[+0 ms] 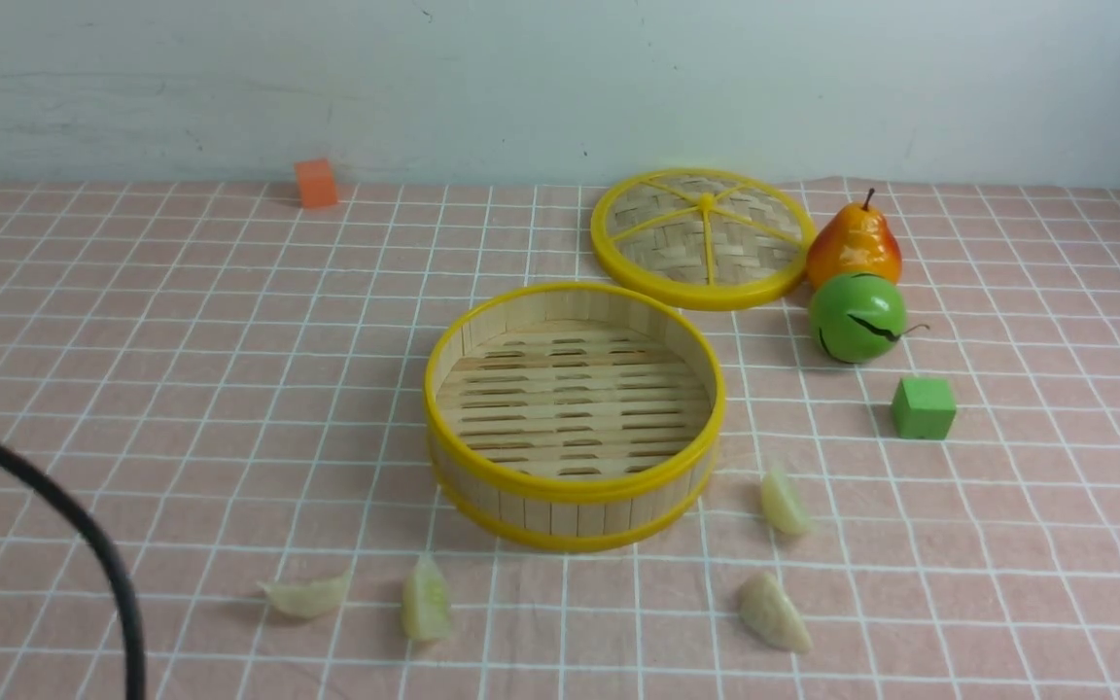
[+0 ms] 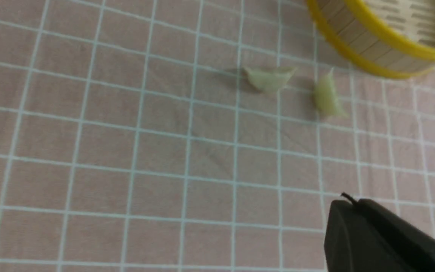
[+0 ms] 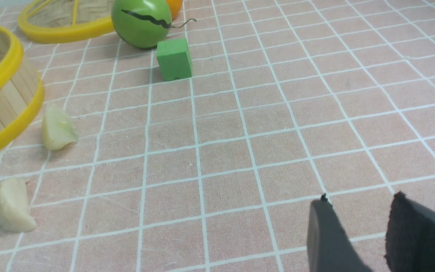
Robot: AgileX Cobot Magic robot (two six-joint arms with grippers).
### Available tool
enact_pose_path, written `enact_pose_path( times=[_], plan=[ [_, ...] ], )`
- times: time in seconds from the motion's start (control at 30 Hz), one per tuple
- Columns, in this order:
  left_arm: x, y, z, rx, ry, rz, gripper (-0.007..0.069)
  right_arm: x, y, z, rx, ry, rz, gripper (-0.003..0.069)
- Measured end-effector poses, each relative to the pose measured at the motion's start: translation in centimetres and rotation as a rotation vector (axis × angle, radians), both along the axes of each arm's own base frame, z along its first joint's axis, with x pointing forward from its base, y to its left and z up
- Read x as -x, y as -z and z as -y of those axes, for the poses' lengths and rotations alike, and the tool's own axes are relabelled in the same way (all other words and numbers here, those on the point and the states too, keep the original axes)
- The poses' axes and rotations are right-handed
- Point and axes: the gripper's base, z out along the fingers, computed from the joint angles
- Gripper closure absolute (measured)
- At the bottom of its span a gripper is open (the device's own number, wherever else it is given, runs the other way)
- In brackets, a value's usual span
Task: Put the dumplings into the steamer on the table with the pink tablecloth.
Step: 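Reach for and grasp a dumpling on the table with the left gripper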
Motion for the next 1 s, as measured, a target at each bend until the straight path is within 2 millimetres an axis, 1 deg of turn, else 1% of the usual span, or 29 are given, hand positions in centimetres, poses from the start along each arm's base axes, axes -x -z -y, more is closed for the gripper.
enact_pose_path(
  times=[0.07,0.13,0.2,0.3,0.37,0.4,0.43,0.47,0.5,0.53,0.57,0.6,0.63,0.67,0.8,0.83,0.9,1.0],
  plan=[
    [-2.0,-0.6,0.7,-0.053,0.121,-0.099,0.0638,0.0,0.0,0.0,0.0,0.0,0.0,0.0419],
    [-3.1,-0.9,1.3,-0.077,0.191,-0.153,0.0638,0.0,0.0,0.0,0.0,0.0,0.0,0.0419],
    [-5.3,-0.8,2.4,-0.135,0.298,-0.236,0.0638,0.0,0.0,0.0,0.0,0.0,0.0,0.0419],
    [-7.8,-0.4,3.6,-0.214,0.399,-0.287,0.0638,0.0,0.0,0.0,0.0,0.0,0.0,0.0419],
    [-10.1,0.3,4.6,-0.301,0.482,-0.319,0.0636,0.0,0.0,0.0,0.0,0.0,0.0,0.0419],
    [-10.3,0.3,4.8,-0.309,0.492,-0.314,0.0634,0.0,0.0,0.0,0.0,0.0,0.0,0.0419],
    [-11.8,1.1,5.4,-0.37,0.546,-0.333,0.061,0.0,0.0,0.0,0.0,0.0,0.0,0.0419],
    [-12.8,1.8,6.0,-0.41,0.587,-0.34,0.0585,0.0,0.0,0.0,0.0,0.0,0.0,0.0419],
    [-13.4,2.1,6.4,-0.428,0.608,-0.337,0.0559,0.0,0.0,0.0,0.0,0.0,0.0,0.0419],
    [-14.5,3.1,6.9,-0.463,0.652,-0.346,0.0512,0.0,0.0,0.0,0.0,0.0,0.0,0.0419],
    [-14.5,3.1,6.9,-0.468,0.658,-0.34,0.0503,0.0,0.0,0.0,0.0,0.0,0.0,0.0419],
    [-15.2,3.8,7.2,-0.484,0.681,-0.345,0.0466,0.0,0.0,0.0,0.0,0.0,0.0,0.0419],
    [-16.4,5.0,7.8,-0.502,0.72,-0.335,0.0372,0.0,0.0,0.0,0.0,0.0,0.0,0.0419],
    [-17.1,5.7,8.0,-0.516,0.737,-0.331,0.032,0.0,0.0,0.0,0.0,0.0,0.0,0.0419],
    [-19.3,8.3,8.6,-0.563,0.769,-0.311,0.0152,0.0,0.0,0.0,0.0,0.0,0.0,0.0419],
    [-19.4,8.5,8.6,-0.566,0.769,-0.304,0.0145,0.0,0.0,0.0,0.0,0.0,0.0,0.0419],
    [-20.8,10.3,8.8,-0.608,0.784,-0.294,0.0079,0.0,0.0,0.0,0.0,0.0,0.0,0.0419],
    [-21.8,12.0,9.0,-0.64,0.8,-0.296,0.006,0.0,0.0,0.0,0.0,0.0,0.0,0.0419]
  ],
)
